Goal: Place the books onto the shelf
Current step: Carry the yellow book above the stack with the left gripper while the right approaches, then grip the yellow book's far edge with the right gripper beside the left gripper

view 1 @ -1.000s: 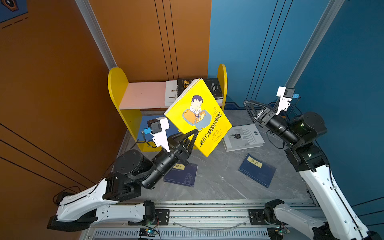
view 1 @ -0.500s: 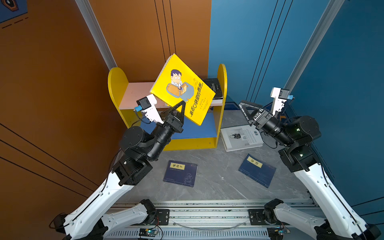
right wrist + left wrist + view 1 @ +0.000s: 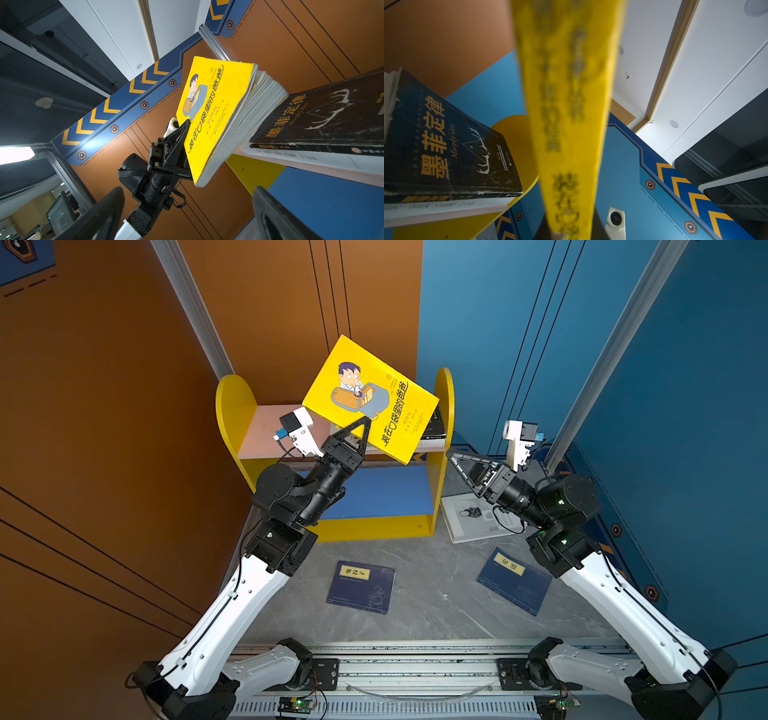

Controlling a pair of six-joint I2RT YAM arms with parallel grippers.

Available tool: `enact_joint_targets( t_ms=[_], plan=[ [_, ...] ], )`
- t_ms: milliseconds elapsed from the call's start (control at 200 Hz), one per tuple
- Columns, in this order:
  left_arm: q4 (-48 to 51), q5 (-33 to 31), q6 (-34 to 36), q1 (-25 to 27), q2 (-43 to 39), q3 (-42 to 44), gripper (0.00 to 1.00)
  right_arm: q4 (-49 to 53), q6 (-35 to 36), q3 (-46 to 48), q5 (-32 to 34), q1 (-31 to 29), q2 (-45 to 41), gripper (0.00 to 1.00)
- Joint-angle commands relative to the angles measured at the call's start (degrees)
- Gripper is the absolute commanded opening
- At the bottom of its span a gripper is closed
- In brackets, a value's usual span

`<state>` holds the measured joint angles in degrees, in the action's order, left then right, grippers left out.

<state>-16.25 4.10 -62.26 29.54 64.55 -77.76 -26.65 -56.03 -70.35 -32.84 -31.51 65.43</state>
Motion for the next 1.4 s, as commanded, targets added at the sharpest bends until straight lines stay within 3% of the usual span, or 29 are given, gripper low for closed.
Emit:
enact_joint_targets(
  t_ms=[0, 270, 896, 1392],
  plan=[
    [-11.6, 4.8, -6.9, -1.6, 0.6, 0.1, 0.0, -6.0, -3.1, -2.7, -0.7, -0.3, 1.2, 0.97],
    [-19.3, 7.7, -14.4, -2.6, 5.4, -0.3, 0.0, -6.5, -4.8, -6.0, -1.6, -1.6, 5.8, 0.93],
    [-15.7, 4.9, -5.7, 0.1, 3.8, -0.5, 0.0, -2.0, -2.5, -8.7, 2.0, -2.1, 9.3, 0.9],
    [-15.7, 2.6, -4.5, 2.9, 2.7, -0.1, 0.0, 1.2, -3.8, -7.1, 7.8, -4.4, 9.5, 0.84]
  ],
)
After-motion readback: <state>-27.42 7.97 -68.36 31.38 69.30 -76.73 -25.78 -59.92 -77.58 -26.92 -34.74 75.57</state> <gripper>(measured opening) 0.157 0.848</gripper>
